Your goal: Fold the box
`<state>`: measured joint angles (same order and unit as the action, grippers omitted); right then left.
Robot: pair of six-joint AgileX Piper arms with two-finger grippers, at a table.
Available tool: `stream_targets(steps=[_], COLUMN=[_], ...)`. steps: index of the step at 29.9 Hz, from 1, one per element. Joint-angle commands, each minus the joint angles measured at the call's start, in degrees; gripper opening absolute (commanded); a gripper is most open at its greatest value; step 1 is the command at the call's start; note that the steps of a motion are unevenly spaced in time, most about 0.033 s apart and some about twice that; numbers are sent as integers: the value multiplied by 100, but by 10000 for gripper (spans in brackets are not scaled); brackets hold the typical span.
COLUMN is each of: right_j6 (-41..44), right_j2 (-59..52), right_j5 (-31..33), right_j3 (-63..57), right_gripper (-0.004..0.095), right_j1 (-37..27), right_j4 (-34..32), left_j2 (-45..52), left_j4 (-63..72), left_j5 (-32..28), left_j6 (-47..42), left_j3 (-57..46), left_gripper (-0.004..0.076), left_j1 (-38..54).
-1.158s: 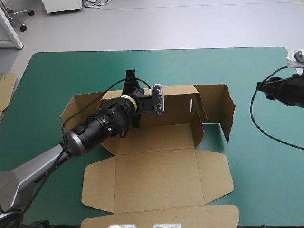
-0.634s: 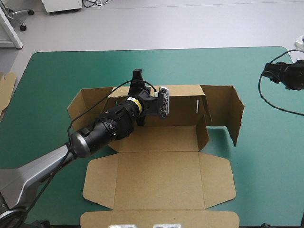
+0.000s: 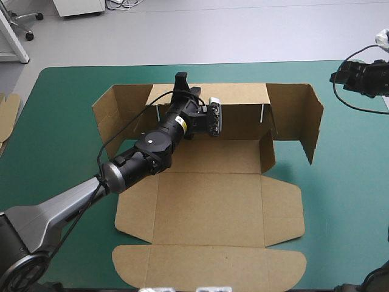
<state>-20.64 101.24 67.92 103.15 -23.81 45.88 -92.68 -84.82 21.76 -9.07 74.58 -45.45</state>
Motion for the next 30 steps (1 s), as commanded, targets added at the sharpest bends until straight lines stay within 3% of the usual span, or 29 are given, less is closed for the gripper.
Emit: stream_targets(steps=[1,11,16,30], right_j6=[-118,-146,-277,-108], right_j2=[-236,108,431,1086], right_j5=[-143,-408,-627,-366], right_j3=[243,243,268,903], right_gripper=[480,476,415,374], right_j1=[24,191,270,1117], right_j4=[354,316,496,-169], left_j2=[225,-184,-234,-234], left_j4=[-236,-389,-396,-636], left_j5=[-150,71,305,306], left_j6=[-345,-855,-1124,-1509], left_j3=[243,285,285,-41], left_gripper=[-14,-15,-15,-15], left_j1=[42,-91,-185,-185])
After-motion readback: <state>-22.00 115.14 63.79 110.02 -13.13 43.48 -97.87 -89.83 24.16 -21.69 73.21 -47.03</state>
